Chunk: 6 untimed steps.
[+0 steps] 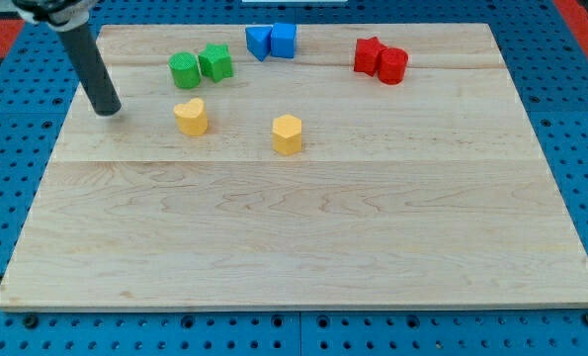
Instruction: Tap the top left of green circle
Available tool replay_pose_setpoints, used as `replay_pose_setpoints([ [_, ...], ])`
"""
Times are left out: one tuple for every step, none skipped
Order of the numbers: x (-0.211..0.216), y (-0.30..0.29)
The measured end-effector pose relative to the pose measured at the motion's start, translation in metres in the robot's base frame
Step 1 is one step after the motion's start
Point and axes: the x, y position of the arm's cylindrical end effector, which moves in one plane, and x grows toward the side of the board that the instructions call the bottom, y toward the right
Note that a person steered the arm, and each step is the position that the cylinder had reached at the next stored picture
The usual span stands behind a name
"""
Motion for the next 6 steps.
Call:
replay_pose_setpoints([
  [-0.030, 0.001],
  [-0.051, 0.023],
  [-0.063, 0.068],
  [-0.070, 0.082],
  [-0.072, 0.084],
  [-0.068, 0.098],
])
